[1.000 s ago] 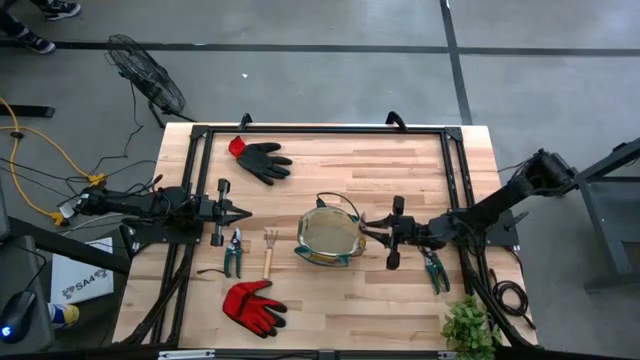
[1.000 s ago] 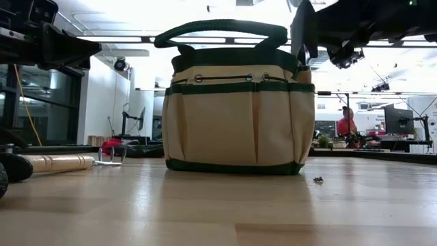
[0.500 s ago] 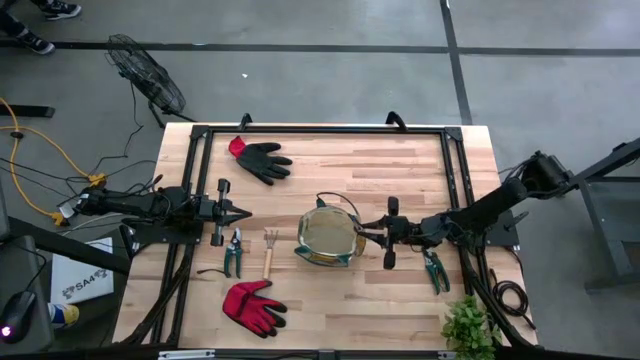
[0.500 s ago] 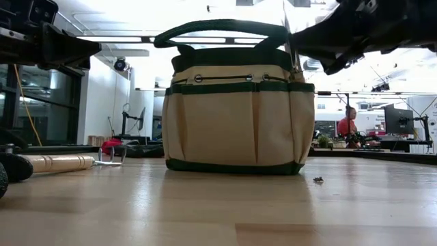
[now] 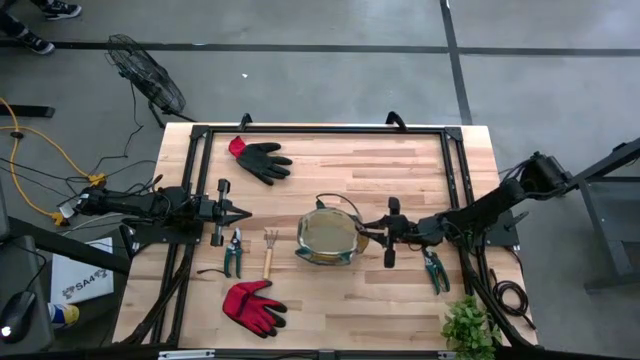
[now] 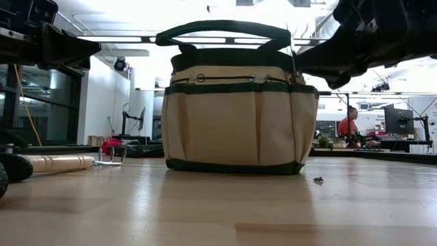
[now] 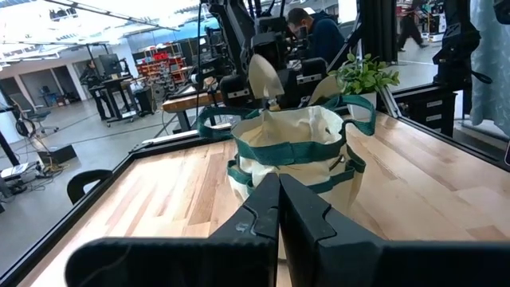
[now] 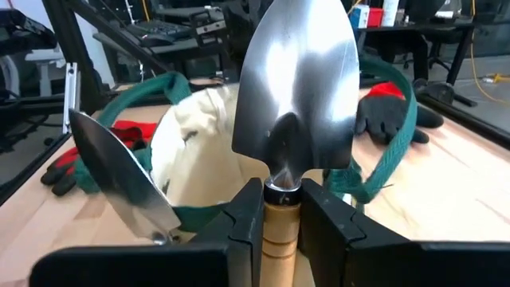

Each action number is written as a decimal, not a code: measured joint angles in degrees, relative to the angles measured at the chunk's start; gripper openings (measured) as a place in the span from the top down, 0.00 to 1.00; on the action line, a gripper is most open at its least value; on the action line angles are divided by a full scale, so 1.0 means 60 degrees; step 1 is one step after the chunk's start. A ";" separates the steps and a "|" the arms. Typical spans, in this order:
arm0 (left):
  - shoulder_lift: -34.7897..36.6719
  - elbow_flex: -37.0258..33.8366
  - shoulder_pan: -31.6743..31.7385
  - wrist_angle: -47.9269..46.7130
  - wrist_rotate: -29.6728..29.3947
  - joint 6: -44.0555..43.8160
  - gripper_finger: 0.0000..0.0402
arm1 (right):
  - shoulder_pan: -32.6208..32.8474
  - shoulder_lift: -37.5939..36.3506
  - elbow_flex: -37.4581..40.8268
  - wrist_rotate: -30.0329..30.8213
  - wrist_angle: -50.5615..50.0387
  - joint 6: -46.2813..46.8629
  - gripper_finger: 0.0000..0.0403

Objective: Pick & Place Garden tools in Gardening bag
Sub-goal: Put the brown trowel into the gardening bag

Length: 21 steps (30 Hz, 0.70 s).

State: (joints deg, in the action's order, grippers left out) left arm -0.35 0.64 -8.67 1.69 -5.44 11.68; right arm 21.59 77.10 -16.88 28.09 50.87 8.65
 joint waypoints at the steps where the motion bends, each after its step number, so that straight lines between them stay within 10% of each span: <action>1: -0.0001 0.0000 0.0000 0.0000 -0.0003 0.0000 1.00 | -0.0035 -0.0004 0.0040 -0.0007 0.0015 0.0024 0.86; 21: 0.0001 0.0000 0.0001 -0.0002 -0.0010 0.0000 1.00 | -0.0843 -0.0005 0.0348 -0.1205 -0.0244 -0.0485 0.84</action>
State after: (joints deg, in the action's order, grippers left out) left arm -0.35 0.64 -8.66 1.68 -5.50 11.68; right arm 16.53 77.07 -14.79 20.86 49.41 5.74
